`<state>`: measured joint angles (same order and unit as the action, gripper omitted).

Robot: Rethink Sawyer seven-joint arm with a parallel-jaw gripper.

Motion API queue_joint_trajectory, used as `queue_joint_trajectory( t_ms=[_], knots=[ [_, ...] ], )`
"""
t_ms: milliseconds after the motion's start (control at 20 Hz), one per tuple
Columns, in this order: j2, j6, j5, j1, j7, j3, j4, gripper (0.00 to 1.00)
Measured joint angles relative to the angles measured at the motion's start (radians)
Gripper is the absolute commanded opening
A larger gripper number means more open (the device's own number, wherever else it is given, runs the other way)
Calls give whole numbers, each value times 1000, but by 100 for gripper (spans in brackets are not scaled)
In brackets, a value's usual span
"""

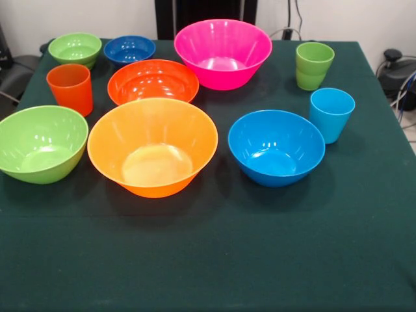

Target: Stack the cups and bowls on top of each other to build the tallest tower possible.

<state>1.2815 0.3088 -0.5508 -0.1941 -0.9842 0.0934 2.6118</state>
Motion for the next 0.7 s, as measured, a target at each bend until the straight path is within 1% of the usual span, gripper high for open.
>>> queue_joint_trajectory(
  t_ms=[50,100,150,200,250,300,350,400,450,550,600,650,700],
  knots=[
    [-7,5,7,16,-2,-18,-9,100],
    [-24,19,27,58,-10,-60,-30,100],
    [-49,46,67,121,-26,-129,-68,100],
    [-65,69,93,158,-38,-173,-91,100],
    [-83,106,146,196,-59,-228,-125,100],
    [-96,152,201,213,-82,-277,-154,100],
    [-99,179,232,208,-93,-295,-166,100],
    [-103,230,294,171,-109,-320,-183,100],
    [-102,244,312,152,-111,-324,-185,100],
    [-101,276,354,71,-111,-327,-185,100],
    [-101,280,372,11,-111,-323,-182,100],
    [-101,279,379,-10,-111,-321,-181,100],
    [-102,280,390,-88,-111,-312,-174,100]
  ],
)
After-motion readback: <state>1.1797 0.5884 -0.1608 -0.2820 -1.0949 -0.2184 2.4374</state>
